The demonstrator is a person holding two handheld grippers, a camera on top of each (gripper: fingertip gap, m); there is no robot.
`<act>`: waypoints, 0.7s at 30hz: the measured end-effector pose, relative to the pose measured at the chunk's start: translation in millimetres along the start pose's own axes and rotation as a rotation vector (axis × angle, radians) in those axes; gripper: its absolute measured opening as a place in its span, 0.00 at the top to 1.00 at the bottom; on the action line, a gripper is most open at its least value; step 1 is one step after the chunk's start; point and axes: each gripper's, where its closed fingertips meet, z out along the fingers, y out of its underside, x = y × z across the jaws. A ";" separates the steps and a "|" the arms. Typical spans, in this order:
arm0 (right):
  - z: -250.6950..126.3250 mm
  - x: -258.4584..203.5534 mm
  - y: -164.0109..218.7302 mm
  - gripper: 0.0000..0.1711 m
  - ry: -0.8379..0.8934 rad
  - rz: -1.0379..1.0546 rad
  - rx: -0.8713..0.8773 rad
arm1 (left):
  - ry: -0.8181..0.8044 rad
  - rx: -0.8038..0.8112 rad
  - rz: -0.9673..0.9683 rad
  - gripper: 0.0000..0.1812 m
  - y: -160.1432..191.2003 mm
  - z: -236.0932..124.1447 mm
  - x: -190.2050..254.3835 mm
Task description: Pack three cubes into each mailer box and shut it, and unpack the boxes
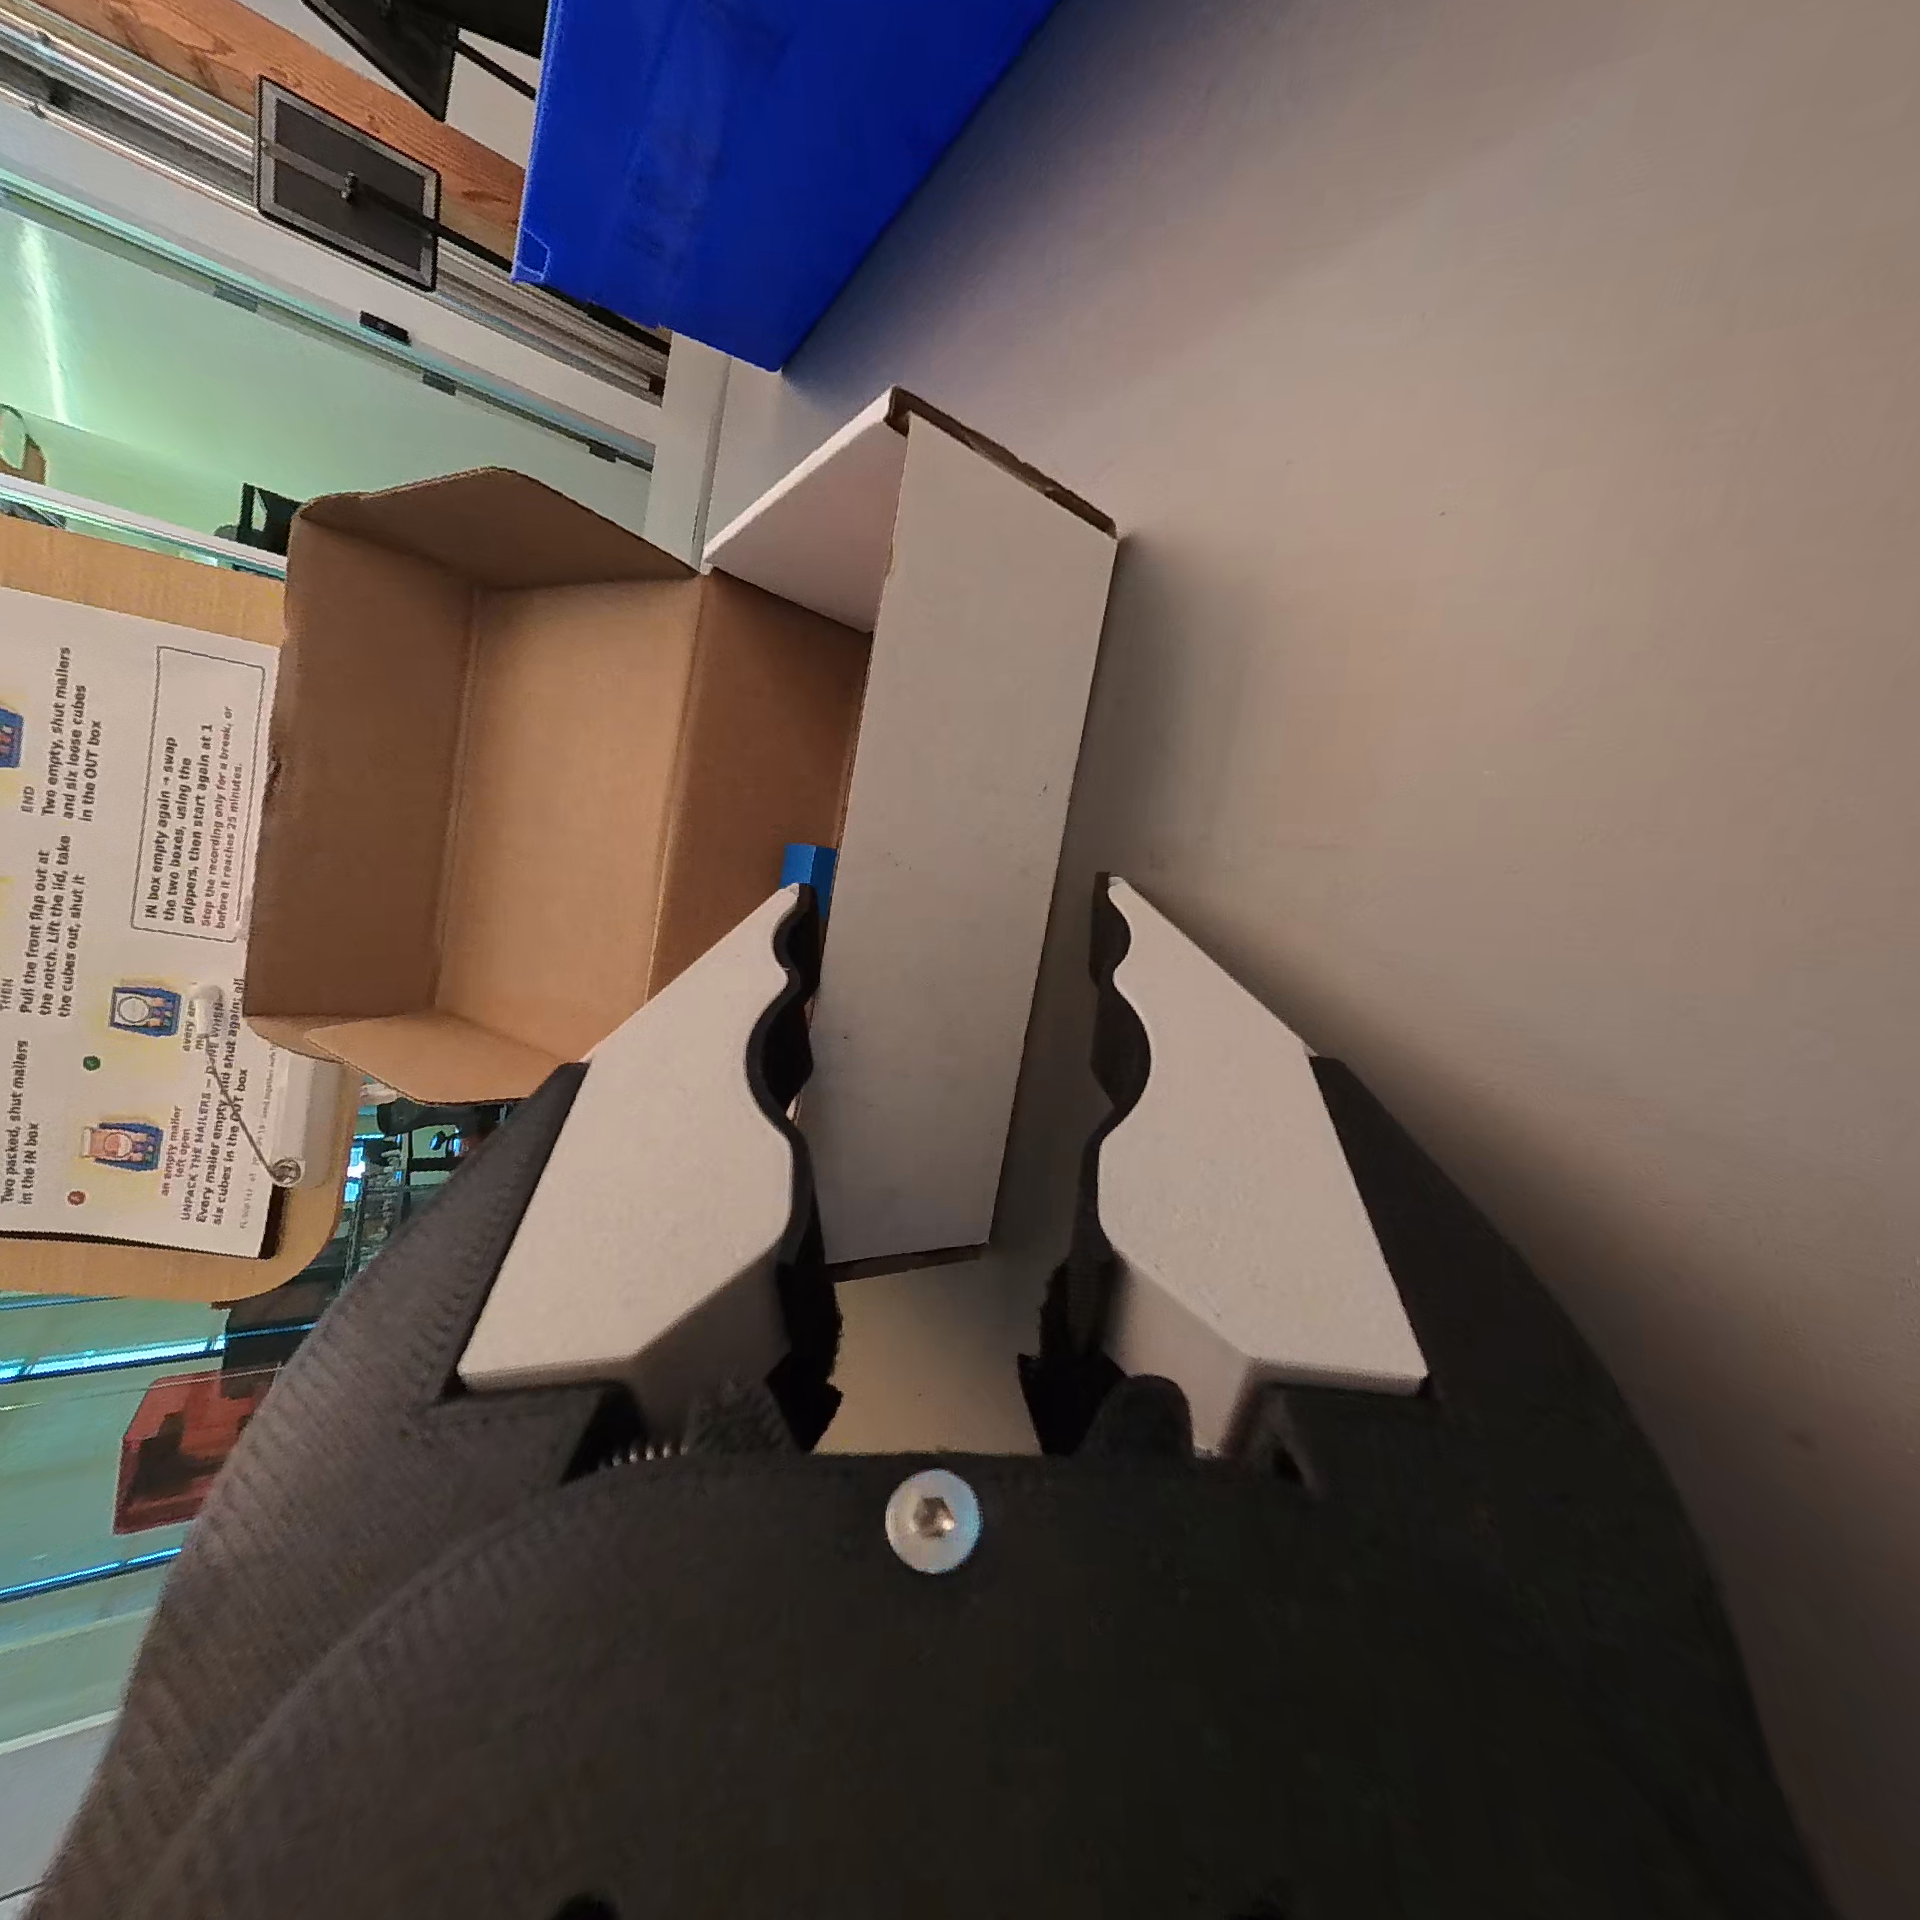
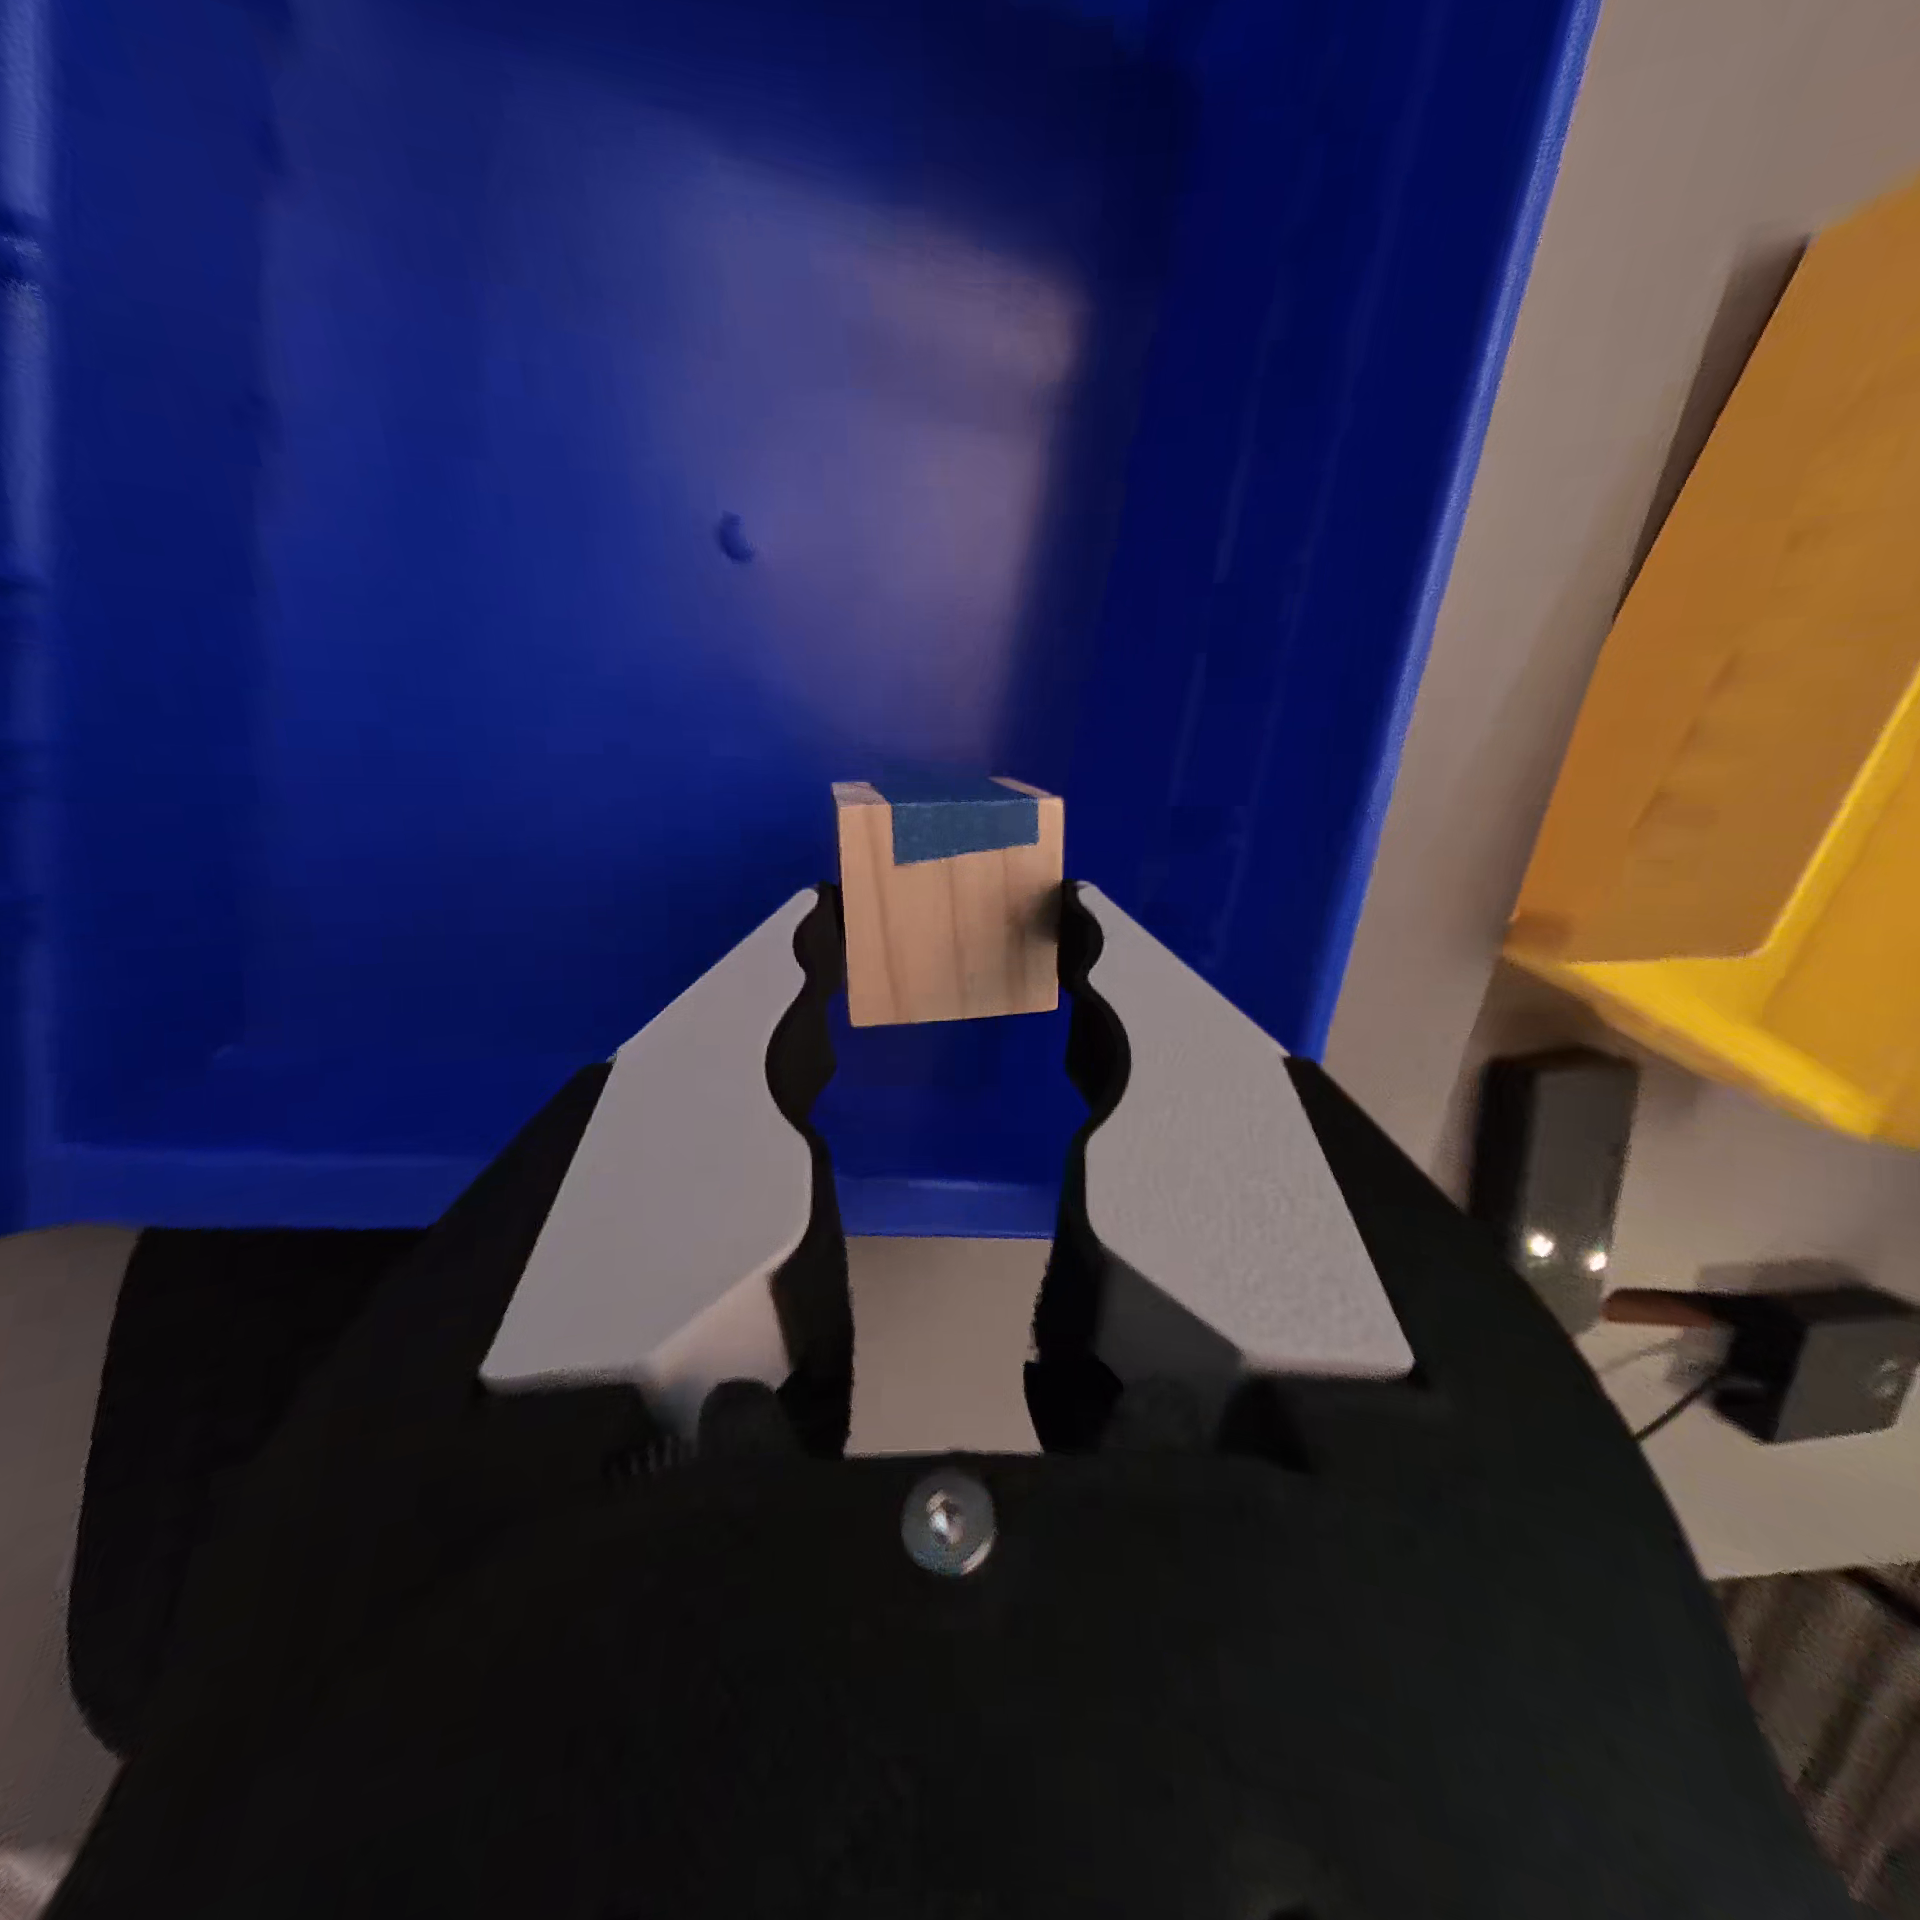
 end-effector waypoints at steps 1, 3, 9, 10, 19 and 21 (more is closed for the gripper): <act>7.0 0.6 5.3 0.76 0.000 0.025 -0.013 | -0.001 0.000 0.001 0.72 0.1 -0.1 0.0; 15.8 0.8 10.7 0.76 -0.010 0.061 -0.017 | -0.001 -0.001 -0.001 0.72 0.4 -0.3 -0.1; 27.3 6.3 13.5 0.76 0.006 0.114 -0.023 | -0.002 -0.001 -0.003 0.72 0.9 -0.4 -0.3; 29.9 5.5 14.5 0.76 0.005 0.120 -0.031 | -0.002 -0.001 -0.002 0.72 0.9 -0.5 -0.4; -38.8 -9.2 -32.1 0.69 0.101 0.052 0.197 | -0.001 0.001 0.000 0.72 0.7 -0.5 -0.3; -93.6 -63.7 -82.9 0.69 0.040 -0.134 0.499 | -0.002 0.000 0.004 0.72 0.6 -0.5 -0.3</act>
